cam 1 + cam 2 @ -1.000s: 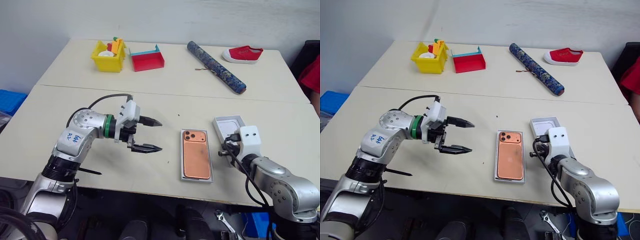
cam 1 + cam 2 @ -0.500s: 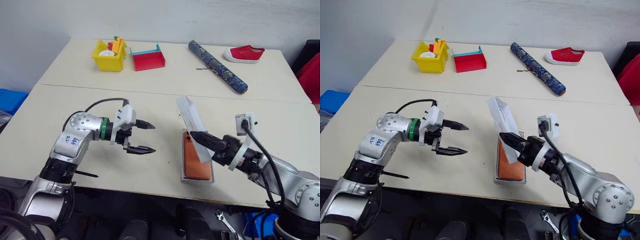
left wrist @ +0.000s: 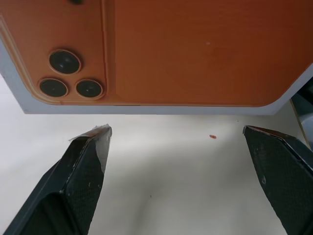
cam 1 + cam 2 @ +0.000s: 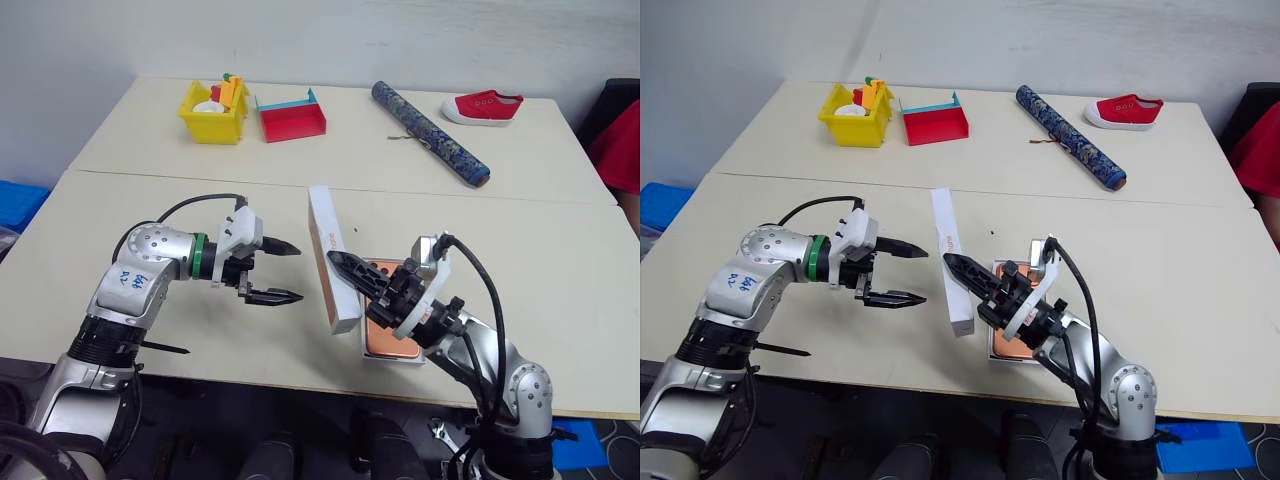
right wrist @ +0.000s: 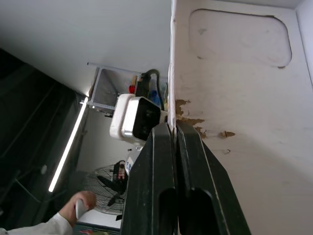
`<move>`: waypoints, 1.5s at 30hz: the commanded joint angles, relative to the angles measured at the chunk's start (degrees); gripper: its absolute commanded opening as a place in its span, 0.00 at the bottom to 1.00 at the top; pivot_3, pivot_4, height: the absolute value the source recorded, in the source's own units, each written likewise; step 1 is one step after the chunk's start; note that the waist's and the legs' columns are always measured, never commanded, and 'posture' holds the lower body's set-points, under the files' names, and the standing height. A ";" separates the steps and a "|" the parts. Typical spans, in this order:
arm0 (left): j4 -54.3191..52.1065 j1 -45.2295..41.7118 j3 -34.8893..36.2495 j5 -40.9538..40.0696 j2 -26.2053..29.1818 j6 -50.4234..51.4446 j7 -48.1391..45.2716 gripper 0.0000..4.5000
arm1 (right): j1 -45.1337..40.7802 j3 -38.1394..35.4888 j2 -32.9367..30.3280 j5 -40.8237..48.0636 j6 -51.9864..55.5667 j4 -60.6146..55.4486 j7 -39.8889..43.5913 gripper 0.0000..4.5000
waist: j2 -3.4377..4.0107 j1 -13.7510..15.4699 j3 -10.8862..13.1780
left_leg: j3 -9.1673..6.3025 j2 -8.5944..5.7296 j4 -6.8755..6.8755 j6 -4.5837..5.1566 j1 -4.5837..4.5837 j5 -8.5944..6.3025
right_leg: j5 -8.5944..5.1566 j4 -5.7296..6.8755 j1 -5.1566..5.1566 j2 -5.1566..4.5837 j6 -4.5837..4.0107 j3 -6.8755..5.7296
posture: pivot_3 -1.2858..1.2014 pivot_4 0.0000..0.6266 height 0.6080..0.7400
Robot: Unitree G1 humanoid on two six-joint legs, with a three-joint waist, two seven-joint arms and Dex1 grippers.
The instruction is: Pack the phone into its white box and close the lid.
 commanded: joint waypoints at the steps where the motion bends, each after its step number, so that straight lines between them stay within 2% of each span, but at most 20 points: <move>1: -3.12 0.38 2.13 -0.27 0.97 0.73 0.71 1.00 | 0.07 -1.59 0.83 1.19 1.92 3.29 0.44 0.00 | 0.02 -0.03 0.01 | 0.00 0.00 0.00 0.00 0.00 0.00 | 0.00 0.01 0.00 0.00 0.00 0.00 | 0.52 0.24 1.00; 10: -3.64 2.69 -0.15 1.74 -1.17 1.45 4.53 1.00 | 6.42 -2.14 -4.30 1.19 3.53 4.21 4.05 0.00 | 0.03 -0.05 0.00 | 0.01 0.01 -0.01 0.00 0.00 0.00 | 0.00 0.01 0.00 0.00 0.00 0.01 | 0.52 0.24 1.00; 14: -1.68 2.33 -2.13 3.46 -4.27 0.24 5.15 0.81 | 8.16 -1.31 -5.53 1.19 1.72 3.50 4.51 0.00 | 0.01 0.19 -0.01 | 0.02 -0.01 -0.01 0.02 0.02 -0.01 | 0.00 0.01 0.02 -0.02 0.00 0.03 | 0.52 0.24 1.00; 20: 3.11 0.00 -5.19 5.67 -10.25 -3.12 4.67 0.39 | 10.86 -1.15 -7.57 -0.29 -0.56 1.44 6.52 0.00 | 0.01 0.60 -0.05 | 0.03 -0.01 0.01 0.03 0.01 -0.02 | 0.00 0.00 0.02 -0.02 0.00 0.02 | 0.52 0.24 1.00; 22: 5.19 -1.39 -6.33 6.65 -12.63 -4.45 5.47 0.32 | 11.72 -1.41 -8.34 -1.48 -0.82 0.38 7.43 0.00 | 0.03 0.73 -0.06 | 0.04 -0.01 0.01 0.02 0.02 -0.02 | 0.00 0.01 0.02 -0.01 0.00 0.03 | 0.52 0.24 1.00; 25: 6.99 -2.38 -6.60 7.64 -14.49 -5.80 5.25 0.12 | 12.63 -0.77 -9.24 -2.23 -1.49 -0.68 8.32 0.00 | 0.00 0.73 -0.09 | 0.04 -0.03 0.08 0.06 0.00 -0.03 | 0.01 -0.01 0.06 -0.02 0.03 0.03 | 0.52 0.24 1.00; 27: 7.54 -2.75 -6.77 8.00 -15.29 -6.23 5.00 0.00 | 13.53 -0.37 -9.94 -1.79 -1.68 -1.46 8.87 0.10 | -0.01 0.68 -0.09 | 0.05 -0.03 0.08 0.07 0.00 -0.04 | 0.02 -0.02 0.06 -0.02 0.03 0.03 | 0.52 0.24 1.00; 29: 7.53 -2.97 -6.97 8.00 -16.03 -6.25 4.75 0.00 | 14.56 -0.42 -11.07 -0.27 -1.84 -2.75 9.53 0.22 | 0.00 0.68 -0.09 | 0.05 -0.01 0.08 0.06 0.00 -0.04 | 0.02 -0.01 0.05 -0.02 0.03 0.02 | 0.52 0.24 1.00; 33: 7.53 -3.21 -7.10 8.00 -17.09 -6.26 4.42 0.00 | 15.63 -1.25 -14.10 0.54 -2.45 -5.23 9.78 0.53 | -0.01 0.70 -0.09 | 0.06 -0.01 0.10 0.07 -0.01 -0.04 | 0.02 -0.01 0.05 -0.02 0.03 0.05 | 0.52 0.24 1.00; 39: 6.88 -3.54 -7.65 7.58 -19.33 -5.51 4.30 0.00 | 20.05 -8.76 -26.65 1.19 -0.52 -10.57 14.66 1.00 | -0.01 0.92 -0.09 | 0.05 -0.02 0.18 0.13 -0.08 -0.07 | 0.03 -0.03 0.07 -0.03 0.06 0.03 | 0.52 0.24 1.00; 45: 8.66 -4.40 -8.74 8.45 -22.15 -6.55 4.41 0.00 | 26.46 -22.60 -42.16 -3.29 5.96 -12.05 28.12 1.00 | -0.01 0.96 -0.09 | 0.11 -0.01 0.49 0.30 -0.13 -0.22 | 0.10 -0.08 0.20 -0.03 0.17 0.08 | 0.52 0.24 1.00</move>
